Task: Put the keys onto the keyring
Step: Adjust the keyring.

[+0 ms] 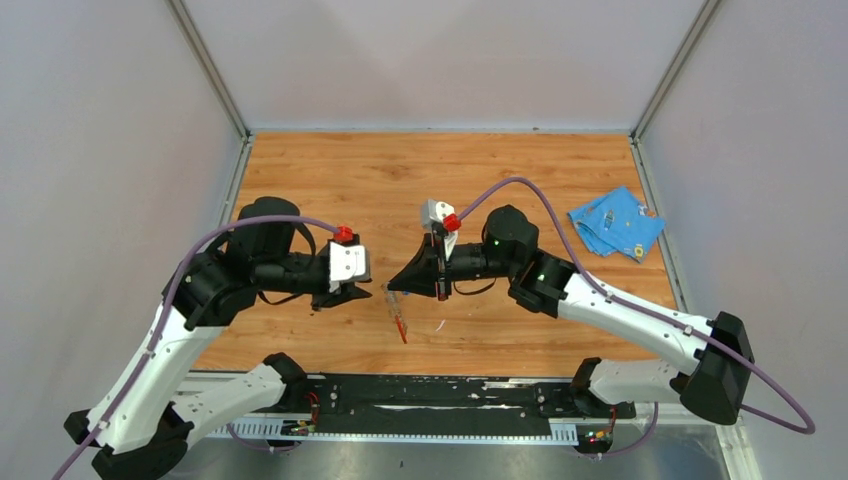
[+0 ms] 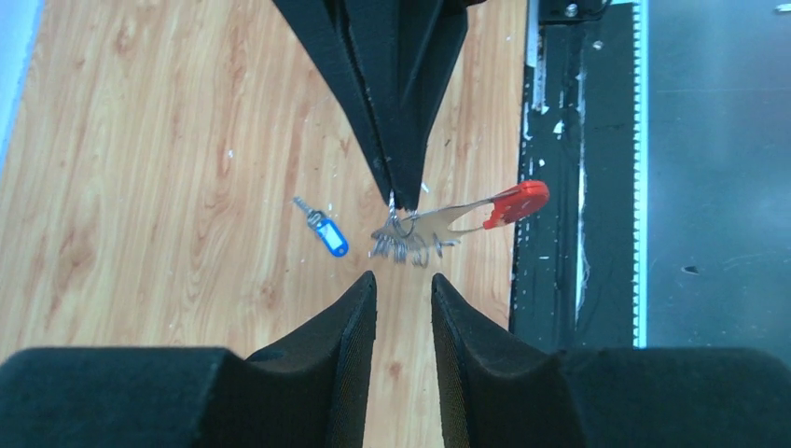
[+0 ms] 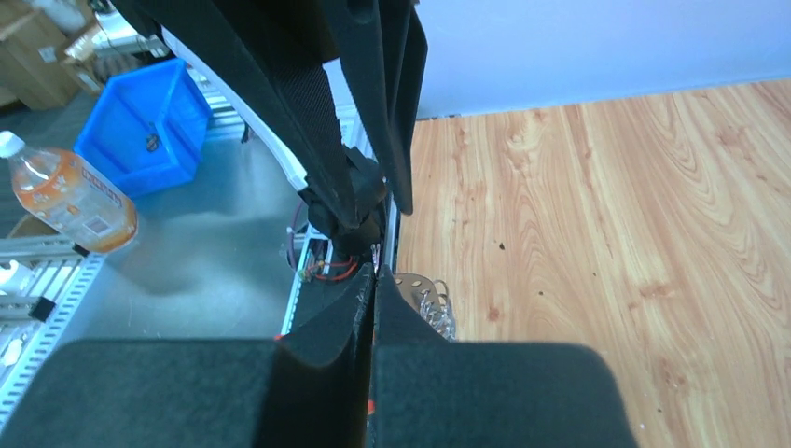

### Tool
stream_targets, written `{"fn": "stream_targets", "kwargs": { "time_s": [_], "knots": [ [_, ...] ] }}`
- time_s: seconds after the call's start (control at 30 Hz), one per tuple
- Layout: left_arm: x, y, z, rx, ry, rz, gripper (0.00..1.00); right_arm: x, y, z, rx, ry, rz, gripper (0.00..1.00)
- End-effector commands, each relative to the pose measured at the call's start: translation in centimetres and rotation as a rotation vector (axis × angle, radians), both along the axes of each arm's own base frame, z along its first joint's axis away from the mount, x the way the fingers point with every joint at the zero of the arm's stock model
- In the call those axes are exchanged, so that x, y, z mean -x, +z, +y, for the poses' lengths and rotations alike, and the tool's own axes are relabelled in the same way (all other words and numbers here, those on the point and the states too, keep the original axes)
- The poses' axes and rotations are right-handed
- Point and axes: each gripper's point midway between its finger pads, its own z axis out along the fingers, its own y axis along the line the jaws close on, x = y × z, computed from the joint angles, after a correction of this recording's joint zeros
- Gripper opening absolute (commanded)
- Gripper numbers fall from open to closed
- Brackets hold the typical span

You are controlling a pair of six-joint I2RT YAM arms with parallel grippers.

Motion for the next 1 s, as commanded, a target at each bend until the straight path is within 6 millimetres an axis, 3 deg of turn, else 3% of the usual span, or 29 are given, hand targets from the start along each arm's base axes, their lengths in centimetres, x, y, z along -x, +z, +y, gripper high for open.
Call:
{"fn": "stream_targets", "kwargs": {
  "time_s": [0.0, 0.27, 0.57, 0.97],
  "knots": [
    [1.1, 0.2, -1.1, 0.047, -0.064, 0.048, 0.33, 0.6, 4.3, -0.4, -0.205, 0.027, -0.017, 0.00],
    [2.0, 2.3, -2.4, 0.208, -0.052, 0.101, 0.47, 1.5, 6.0, -1.8, -0.363, 0.023, -0.005, 0.00],
    [1.9, 4.5, -3.3, 0.310, -0.025, 0.144, 0.29, 1.8, 6.3, -2.2, -0.430, 0.025, 0.029, 0.00],
    [1.4, 3.9, -3.2, 0.298, 0.004, 0.144, 0.22, 1.9, 6.2, -1.9, -0.416, 0.032, 0.019, 0.00]
  ]
}}
